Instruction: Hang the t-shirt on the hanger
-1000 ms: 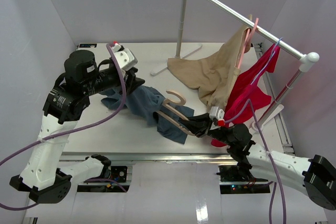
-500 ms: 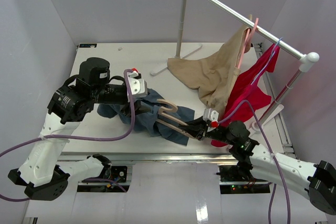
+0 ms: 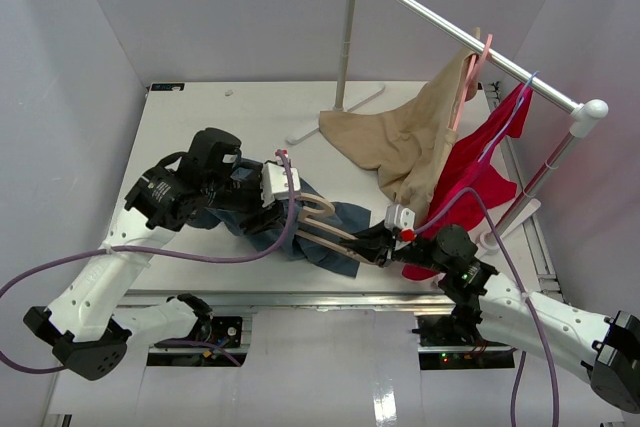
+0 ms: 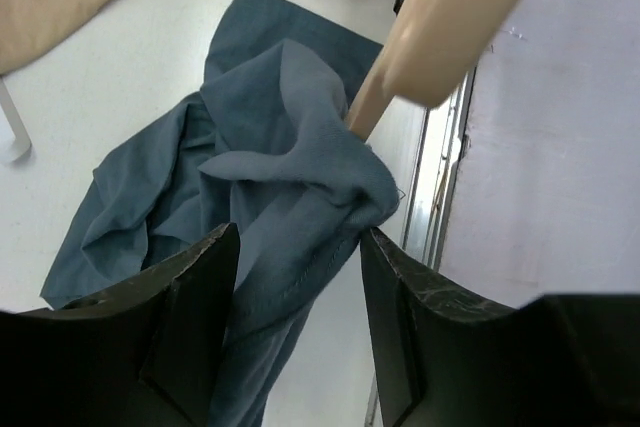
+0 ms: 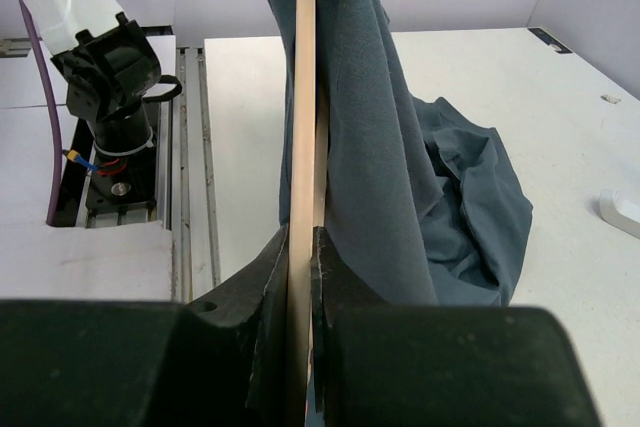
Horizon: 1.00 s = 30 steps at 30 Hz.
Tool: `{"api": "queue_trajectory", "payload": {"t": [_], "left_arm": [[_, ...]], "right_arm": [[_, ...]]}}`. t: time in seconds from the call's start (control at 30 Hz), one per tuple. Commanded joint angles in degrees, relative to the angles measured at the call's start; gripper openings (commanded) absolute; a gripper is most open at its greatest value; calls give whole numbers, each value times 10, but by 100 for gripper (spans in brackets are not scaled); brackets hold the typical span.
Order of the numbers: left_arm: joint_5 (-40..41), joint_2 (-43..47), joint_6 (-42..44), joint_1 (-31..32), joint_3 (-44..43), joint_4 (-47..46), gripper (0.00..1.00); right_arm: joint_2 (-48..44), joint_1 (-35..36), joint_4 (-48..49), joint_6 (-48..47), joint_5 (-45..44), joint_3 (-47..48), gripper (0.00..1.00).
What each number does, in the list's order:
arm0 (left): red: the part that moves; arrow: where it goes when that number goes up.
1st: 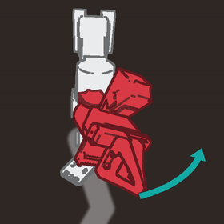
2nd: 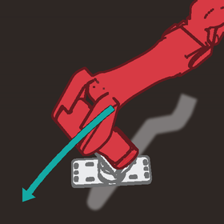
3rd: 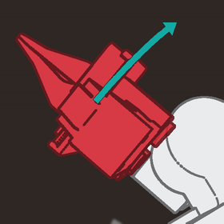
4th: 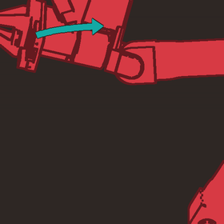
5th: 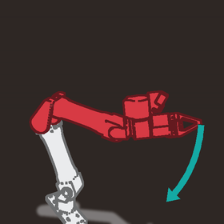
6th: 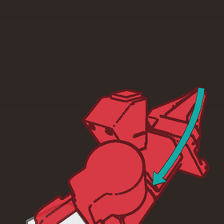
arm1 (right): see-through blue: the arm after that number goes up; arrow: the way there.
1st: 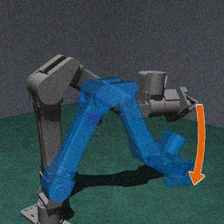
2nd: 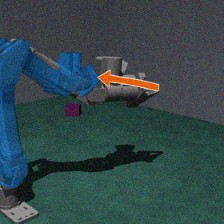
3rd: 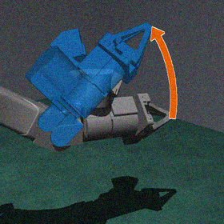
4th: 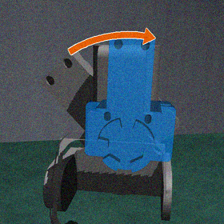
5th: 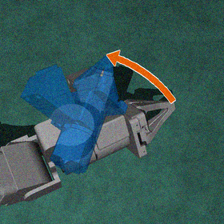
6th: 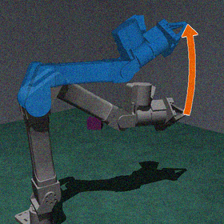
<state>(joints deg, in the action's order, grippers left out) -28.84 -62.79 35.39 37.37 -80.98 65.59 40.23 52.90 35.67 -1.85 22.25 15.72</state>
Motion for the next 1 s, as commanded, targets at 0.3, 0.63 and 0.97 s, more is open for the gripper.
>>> {"api": "queue_trajectory", "payload": {"t": [0.3, 0.63, 0.97], "left_arm": [[-42, -10, -19, 32, 11, 38, 2], [10, 6, -80, 33, 25, 32, 47], [17, -15, -75, 38, 20, 32, 0]], "right_arm": [[32, -14, 17, -27, 57, 116, 8], [26, -35, -24, -41, 85, 155, 8], [34, -42, -40, -45, 90, 166, 8]]}}
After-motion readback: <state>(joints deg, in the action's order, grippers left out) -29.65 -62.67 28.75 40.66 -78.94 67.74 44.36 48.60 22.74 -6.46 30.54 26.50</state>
